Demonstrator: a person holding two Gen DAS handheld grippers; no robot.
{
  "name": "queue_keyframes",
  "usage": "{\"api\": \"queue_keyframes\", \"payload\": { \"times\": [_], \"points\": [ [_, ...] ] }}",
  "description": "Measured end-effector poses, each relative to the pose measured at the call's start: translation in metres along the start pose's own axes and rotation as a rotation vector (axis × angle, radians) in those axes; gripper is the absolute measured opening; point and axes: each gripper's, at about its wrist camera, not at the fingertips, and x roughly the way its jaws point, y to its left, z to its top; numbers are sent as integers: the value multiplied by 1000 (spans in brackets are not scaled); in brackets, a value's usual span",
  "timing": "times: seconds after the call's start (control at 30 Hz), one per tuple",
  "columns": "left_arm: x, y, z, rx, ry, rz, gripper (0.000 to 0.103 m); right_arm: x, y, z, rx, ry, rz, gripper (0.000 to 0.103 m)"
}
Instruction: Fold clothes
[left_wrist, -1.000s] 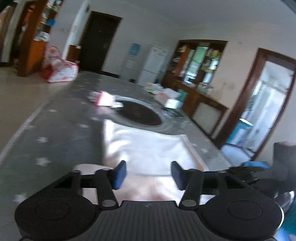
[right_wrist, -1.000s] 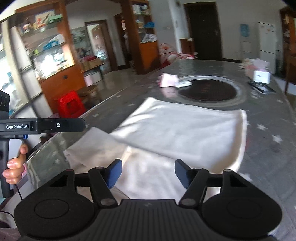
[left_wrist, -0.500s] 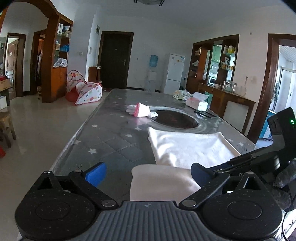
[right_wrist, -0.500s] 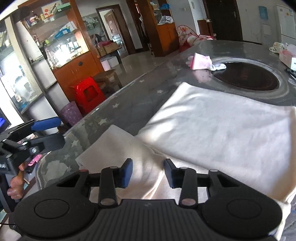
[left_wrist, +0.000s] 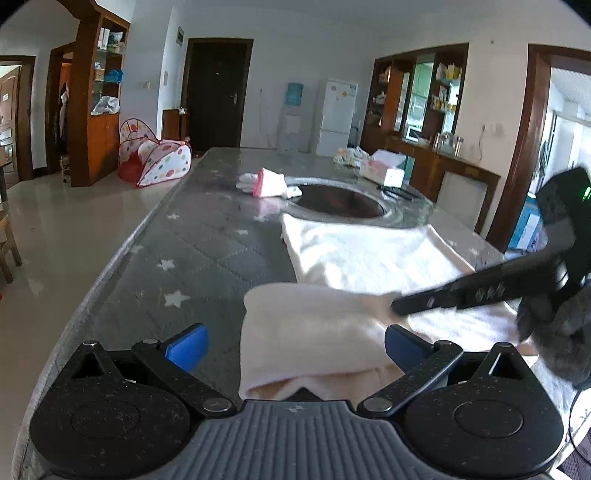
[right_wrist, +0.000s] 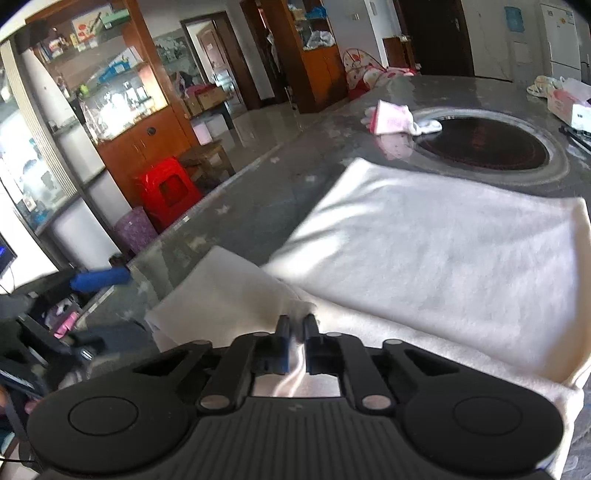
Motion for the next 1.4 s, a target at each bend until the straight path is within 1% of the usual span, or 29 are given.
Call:
{"api": "queue_keyframes", "payload": {
  "times": [0.13, 0.3, 0.47, 0.57, 0.63, 0.77, 0.83, 0.9, 0.93, 1.03, 1.13, 1.23, 1.37, 1.4],
  "points": [
    [2, -6, -3, 35, 11, -3, 103, -22, 3, 8, -23, -53, -10, 2],
    [9, -16, -7, 79, 27, -1, 103, -53, 4, 17, -68, -108, -59, 2],
    [21, -20, -11, 102, 47, 46, 103, -85, -2, 18, -73, -138, -110, 2],
    [26, -21, -13, 122, 49, 83, 103, -102, -5, 17, -69, -159, -125, 2],
    [29, -23, -15, 144, 50, 107, 103, -113, -4, 18, -71, -178, -119, 2],
    [31, -24, -19, 171, 56, 128, 102, -129, 4, 23, -107, -218, -142, 1],
    [33, -25, -21, 184, 64, 151, 102, -134, 3, 24, -104, -227, -159, 1],
    [31, -22, -21, 163, 65, 134, 102, -134, -2, 21, -87, -218, -189, 1],
    [30, -21, -22, 152, 65, 126, 102, -131, -6, 18, -77, -199, -197, 1],
    [24, -20, -21, 146, 55, 95, 102, -117, -17, 5, -41, -125, -192, 2],
    [17, -19, -18, 147, 42, 74, 102, -98, -26, -8, -15, -73, -190, 7],
    [11, -19, -14, 136, 28, 56, 102, -77, -35, -19, 20, -25, -177, 8],
    [2, -18, -8, 112, 0, 15, 103, -58, -39, -27, 52, 2, -163, 24],
    [1, -18, -6, 109, -7, 2, 103, -58, -38, -26, 48, 0, -162, 25]
  ]
}}
